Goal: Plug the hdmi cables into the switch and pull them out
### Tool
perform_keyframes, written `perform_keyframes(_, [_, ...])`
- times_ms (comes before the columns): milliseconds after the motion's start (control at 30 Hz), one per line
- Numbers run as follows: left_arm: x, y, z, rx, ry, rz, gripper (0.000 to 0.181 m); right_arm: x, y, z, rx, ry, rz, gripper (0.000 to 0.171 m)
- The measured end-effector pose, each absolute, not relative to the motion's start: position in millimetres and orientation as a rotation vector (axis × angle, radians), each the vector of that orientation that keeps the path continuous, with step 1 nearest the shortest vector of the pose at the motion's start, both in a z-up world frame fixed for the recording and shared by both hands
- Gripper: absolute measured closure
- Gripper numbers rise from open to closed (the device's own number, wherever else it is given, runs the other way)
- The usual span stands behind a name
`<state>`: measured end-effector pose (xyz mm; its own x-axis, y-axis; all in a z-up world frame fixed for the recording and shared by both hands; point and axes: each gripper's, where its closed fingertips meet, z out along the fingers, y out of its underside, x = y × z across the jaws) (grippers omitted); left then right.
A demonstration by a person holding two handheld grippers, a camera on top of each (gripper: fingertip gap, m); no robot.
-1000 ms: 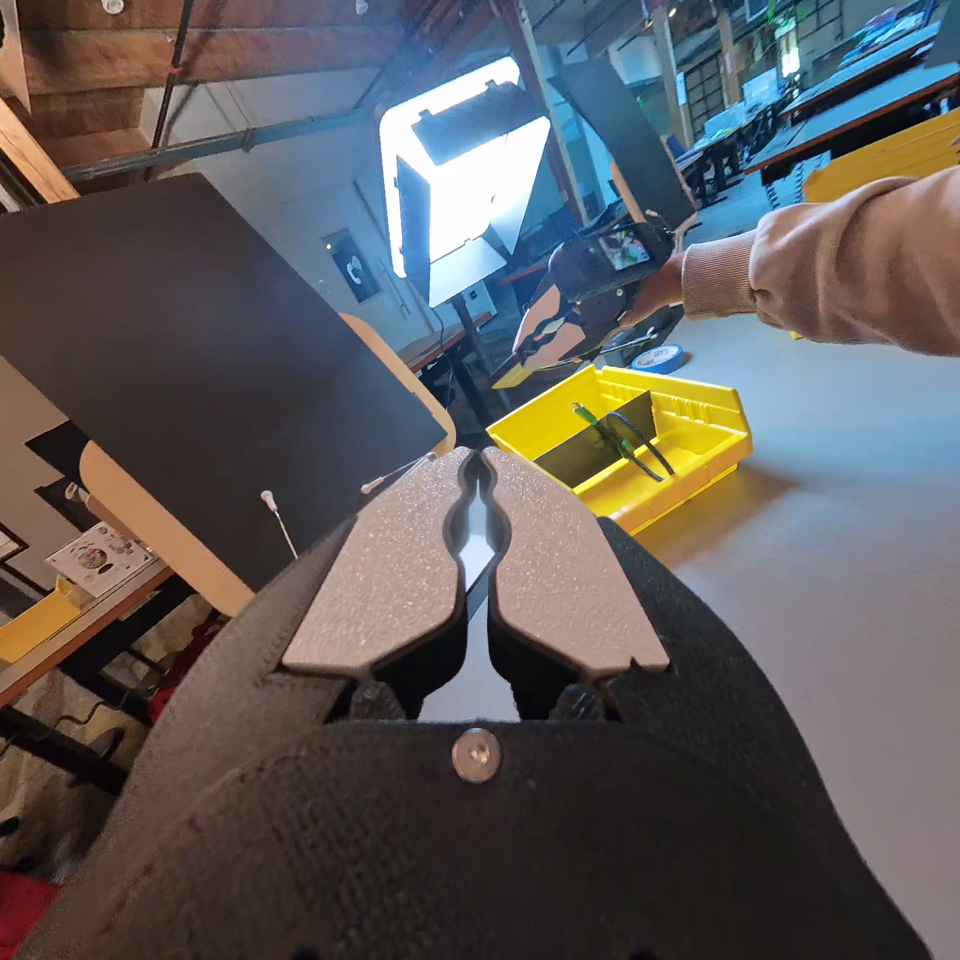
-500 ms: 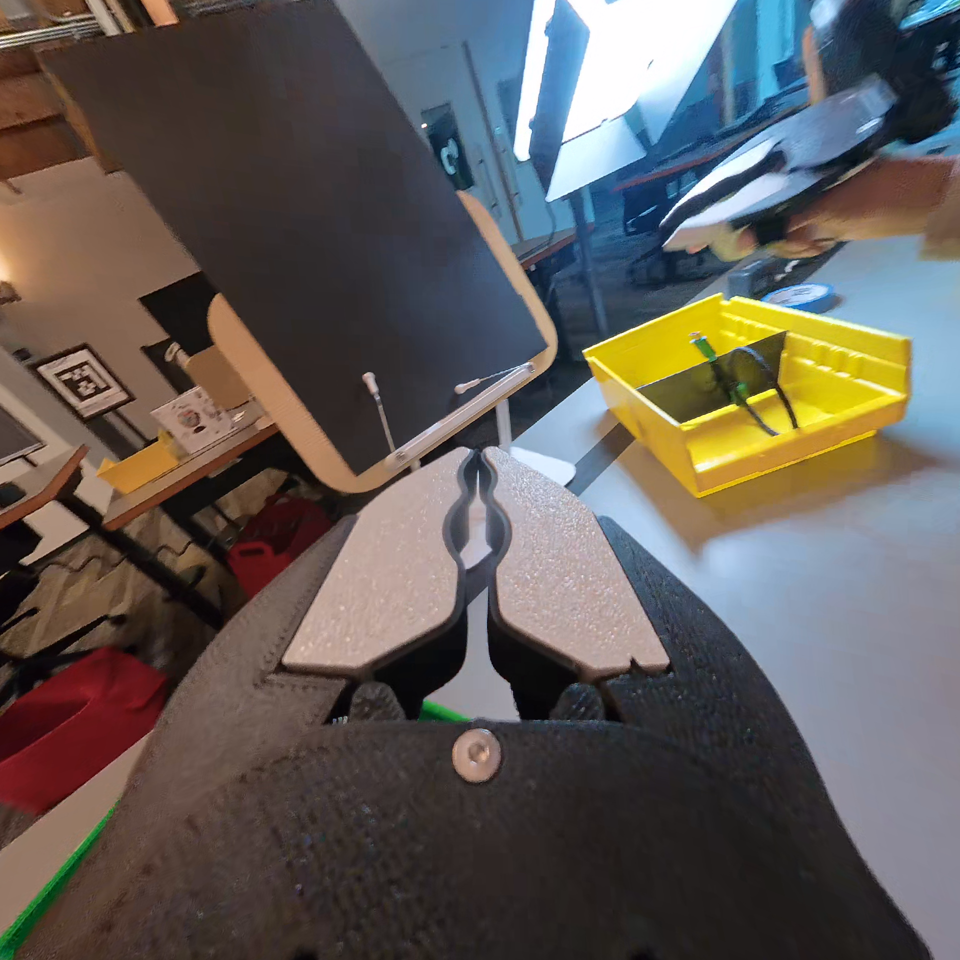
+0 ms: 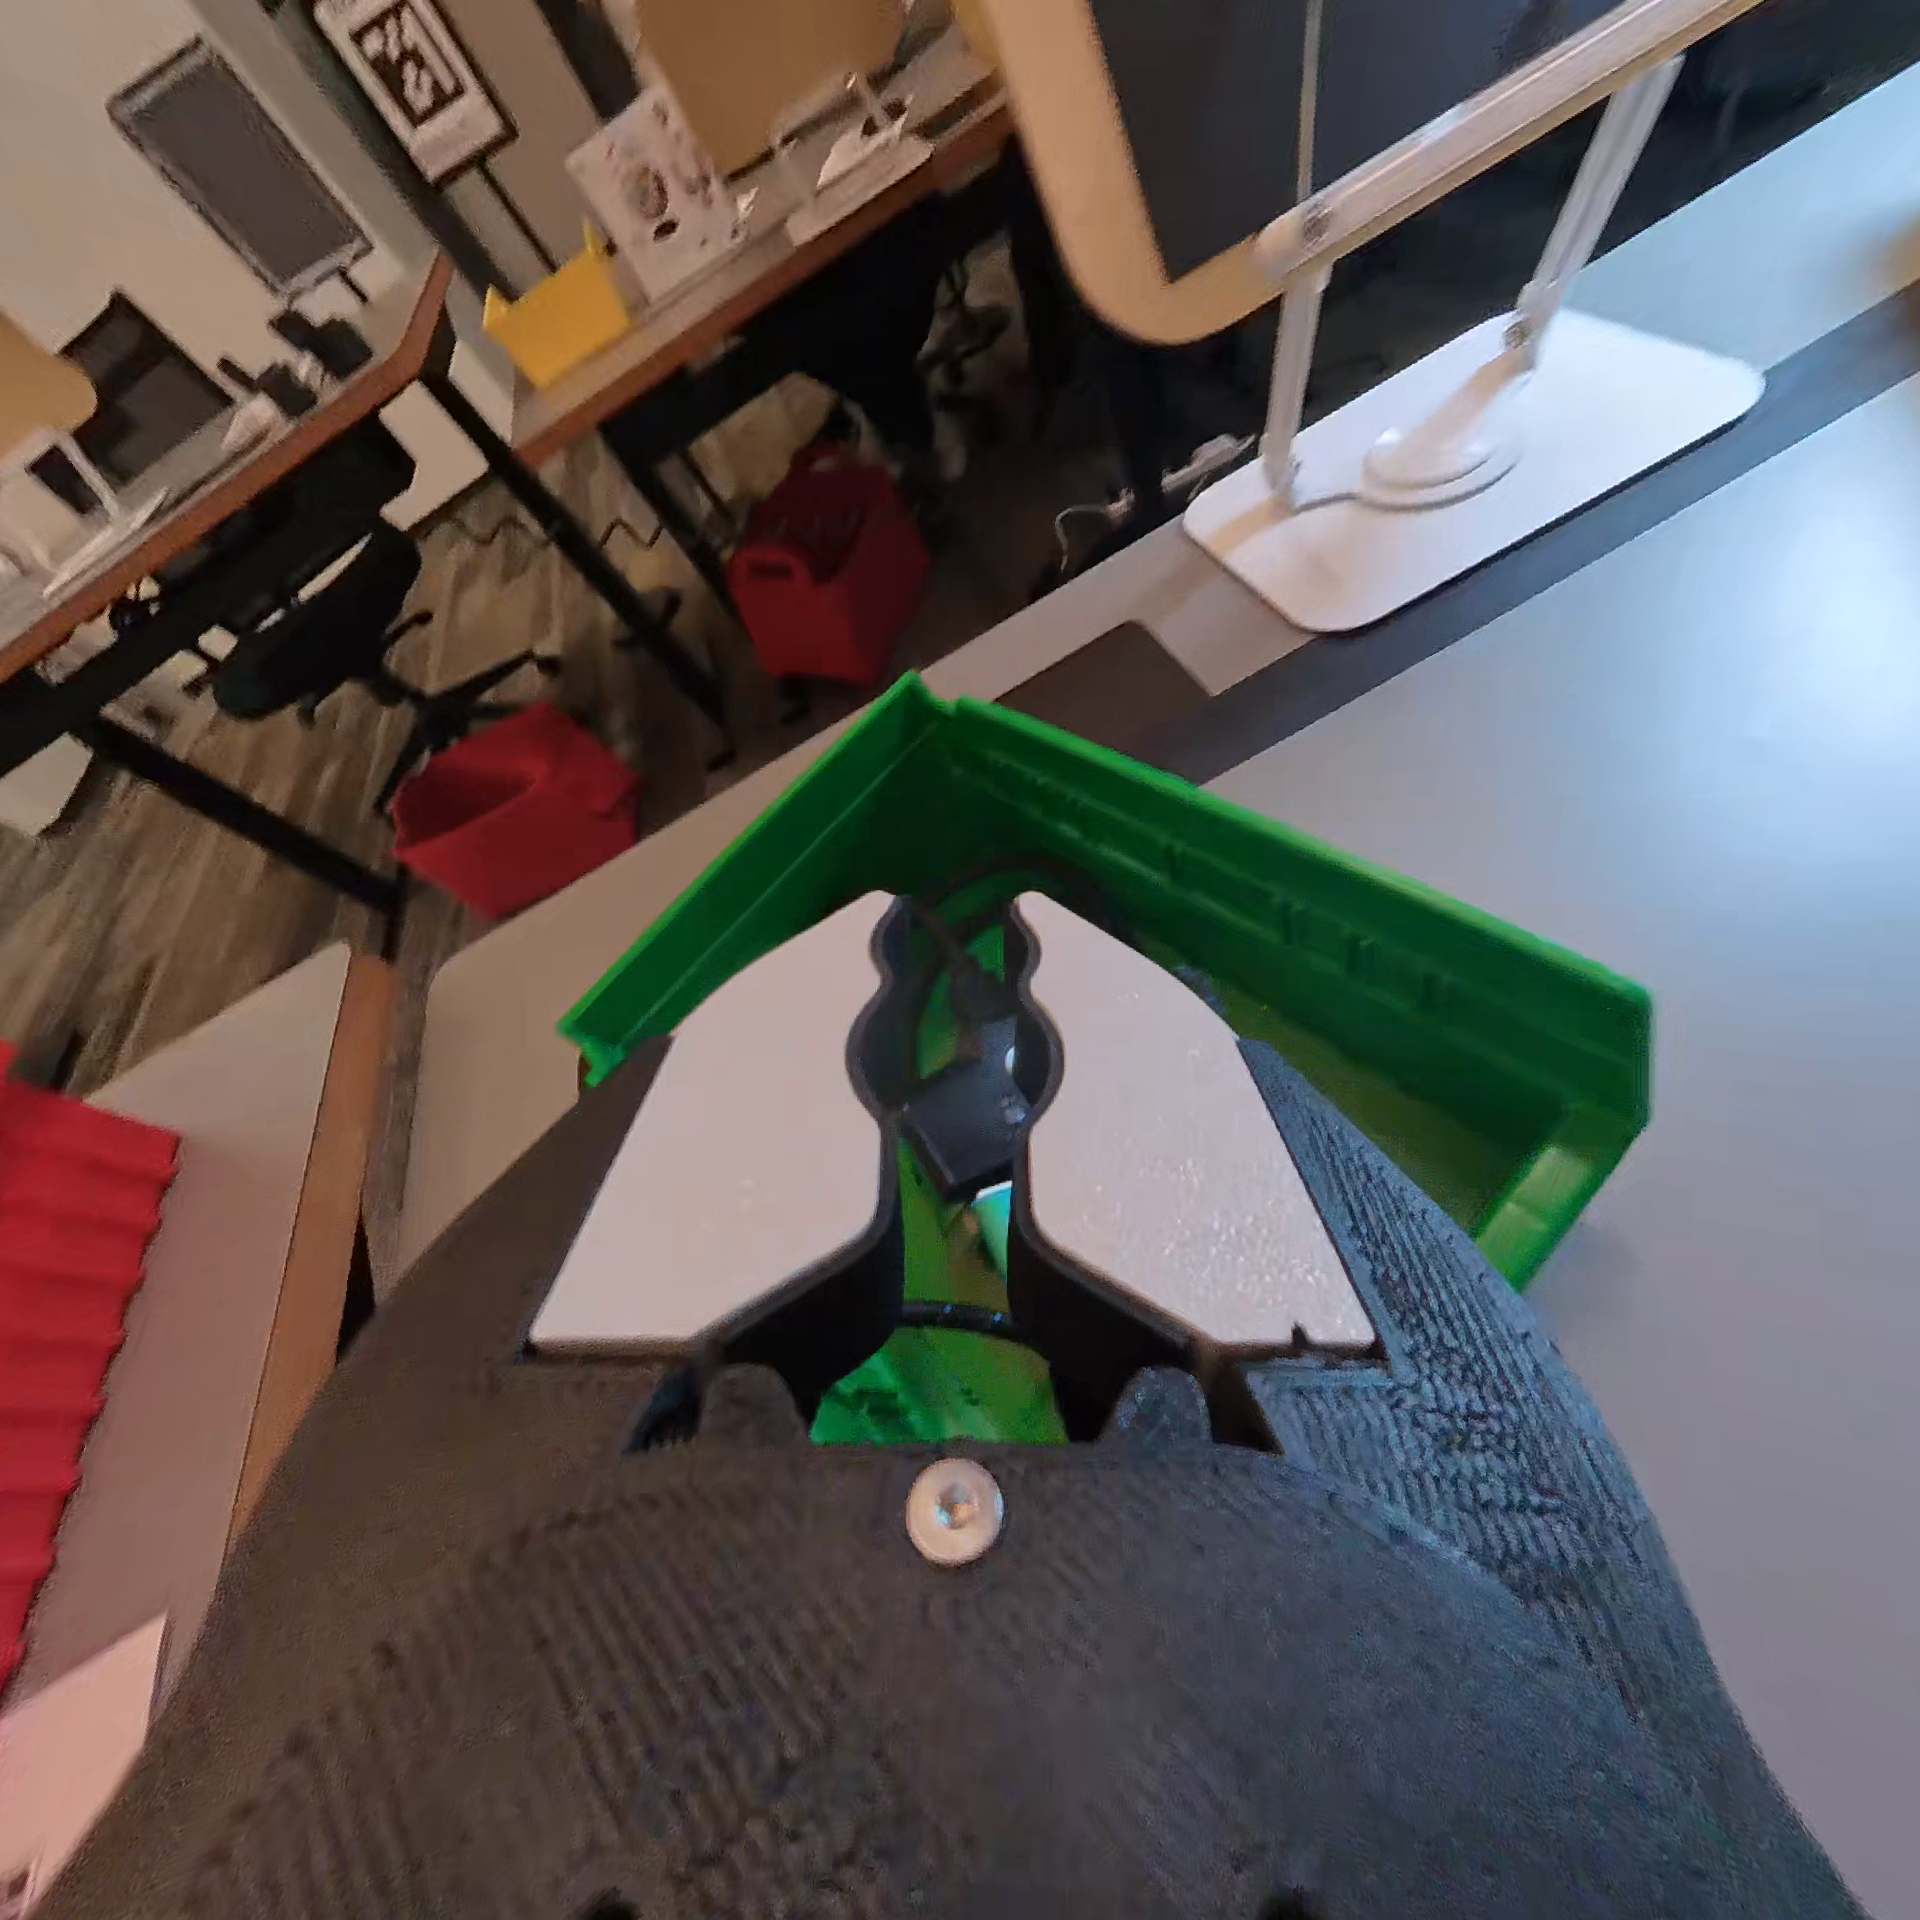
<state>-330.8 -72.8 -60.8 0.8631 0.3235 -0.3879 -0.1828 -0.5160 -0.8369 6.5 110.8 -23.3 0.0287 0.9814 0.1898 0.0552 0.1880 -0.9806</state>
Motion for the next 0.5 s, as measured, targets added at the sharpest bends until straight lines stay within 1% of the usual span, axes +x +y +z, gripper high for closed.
perform_keyframes(33, [-338.6,-78.2,-64.6,-2.040,-0.137,0.651,0.162,2.8,108.3,-29.2,-1.130,-1.334,1.009,0.165])
perform_keyframes(133, [-359.6,-86.7,-82.9,-2.097,-0.209,0.703,0.159,-4.8,92.7,-29.6,-1.101,-1.368,1.070,0.165])
perform_keyframes(300, [-366.9,-74.4,-140.9,-2.206,-0.374,0.374,0.140,-9.0,66.6,-13.0,-1.007,-1.409,1.055,0.165])
perform_keyframes(400, [-372.5,-78.4,-160.6,-2.320,-0.391,0.435,0.130,-8.6,52.2,6.1,-0.942,-1.403,1.046,0.166])
perform_keyframes(500, [-375.1,-86.3,-175.9,-2.444,-0.364,0.552,0.129,-11.7,41.8,26.5,-0.897,-1.380,1.057,0.166])
